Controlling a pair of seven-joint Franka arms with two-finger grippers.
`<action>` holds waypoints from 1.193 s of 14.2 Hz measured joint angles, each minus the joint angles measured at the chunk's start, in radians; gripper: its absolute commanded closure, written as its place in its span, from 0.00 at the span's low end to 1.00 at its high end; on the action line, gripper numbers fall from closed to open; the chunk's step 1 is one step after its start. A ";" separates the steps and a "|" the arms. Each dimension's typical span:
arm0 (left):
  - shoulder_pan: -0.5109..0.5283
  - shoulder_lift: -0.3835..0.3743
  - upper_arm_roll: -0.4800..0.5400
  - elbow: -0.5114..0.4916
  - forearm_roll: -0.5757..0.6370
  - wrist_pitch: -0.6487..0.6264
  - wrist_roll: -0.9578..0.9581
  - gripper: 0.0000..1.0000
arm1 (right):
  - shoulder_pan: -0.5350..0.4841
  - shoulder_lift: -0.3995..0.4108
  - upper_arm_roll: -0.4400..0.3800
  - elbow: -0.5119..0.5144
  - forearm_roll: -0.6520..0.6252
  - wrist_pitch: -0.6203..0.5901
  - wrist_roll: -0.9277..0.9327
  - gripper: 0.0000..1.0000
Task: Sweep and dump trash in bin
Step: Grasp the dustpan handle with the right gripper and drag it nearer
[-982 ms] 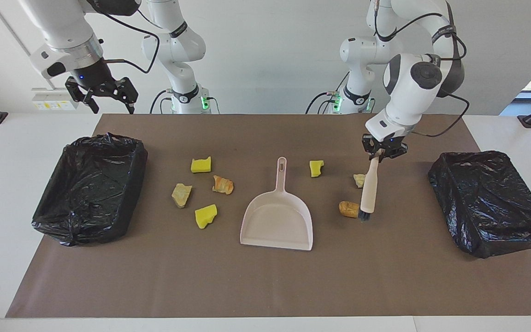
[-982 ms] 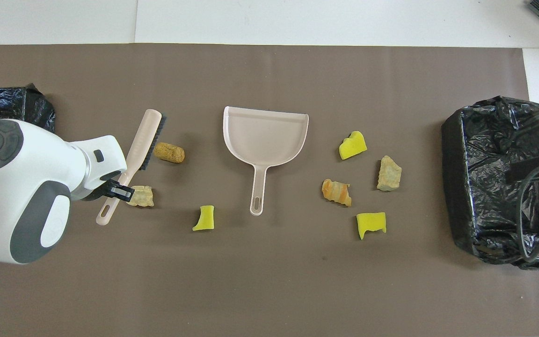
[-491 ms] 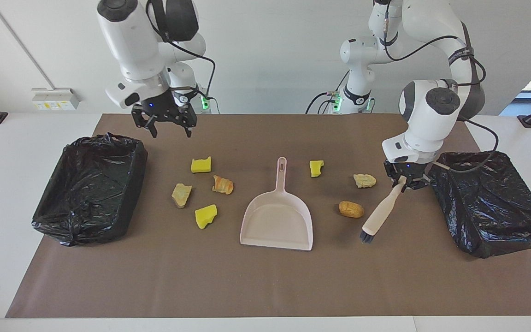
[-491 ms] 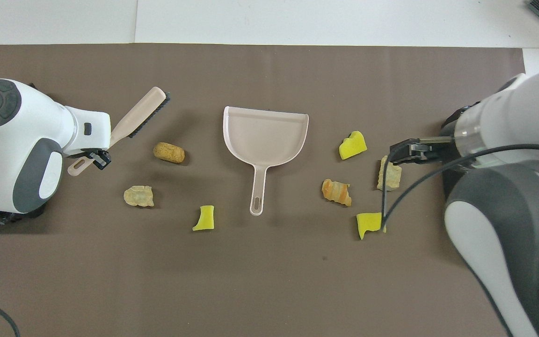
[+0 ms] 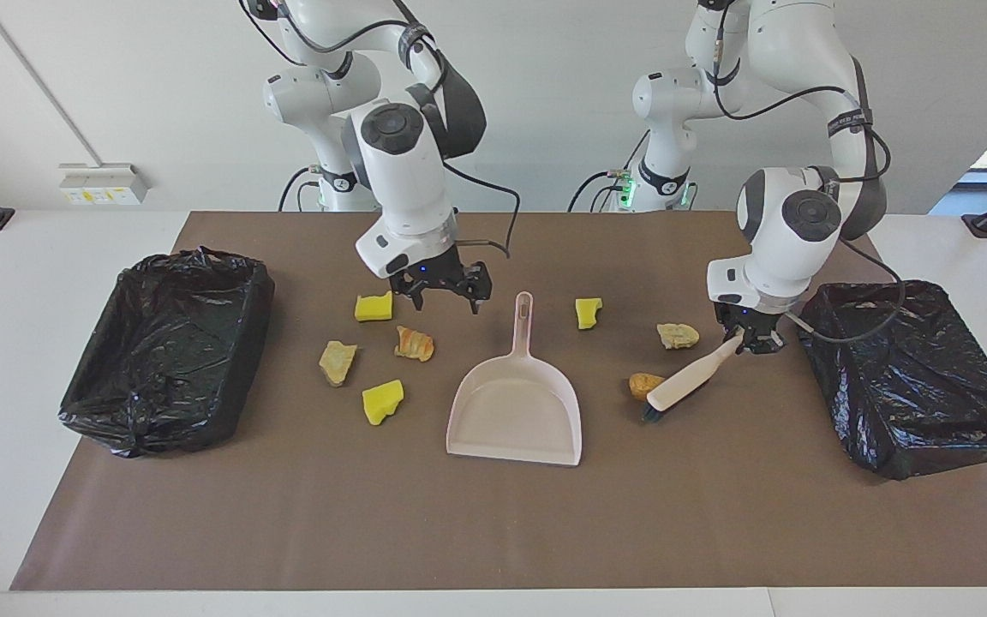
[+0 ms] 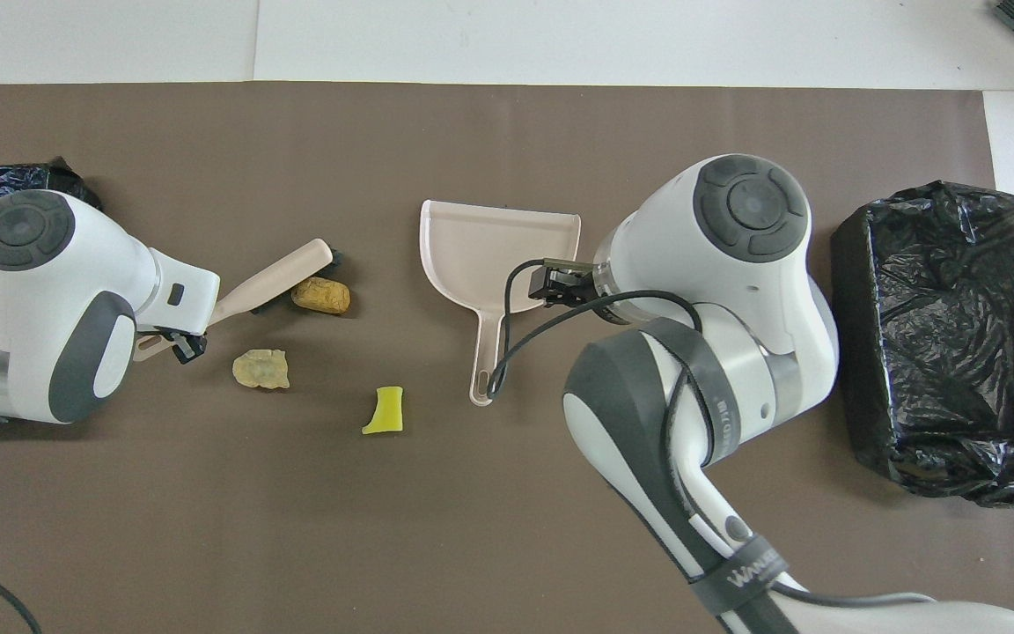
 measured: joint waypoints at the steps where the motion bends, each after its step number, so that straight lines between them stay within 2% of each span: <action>1: 0.000 -0.024 -0.003 -0.033 0.000 -0.021 0.000 1.00 | 0.028 0.018 -0.001 0.000 0.019 0.025 0.036 0.00; 6: -0.013 -0.137 -0.017 -0.089 -0.001 -0.206 -0.007 1.00 | 0.150 0.126 0.000 0.002 0.028 0.141 0.174 0.00; 9: -0.027 -0.195 -0.021 -0.107 -0.011 -0.229 -0.071 1.00 | 0.168 0.184 -0.004 0.009 0.028 0.169 0.177 0.00; 17: 0.015 -0.281 -0.004 -0.142 -0.016 -0.250 -0.533 1.00 | 0.163 0.188 -0.012 0.010 0.027 0.149 0.162 0.01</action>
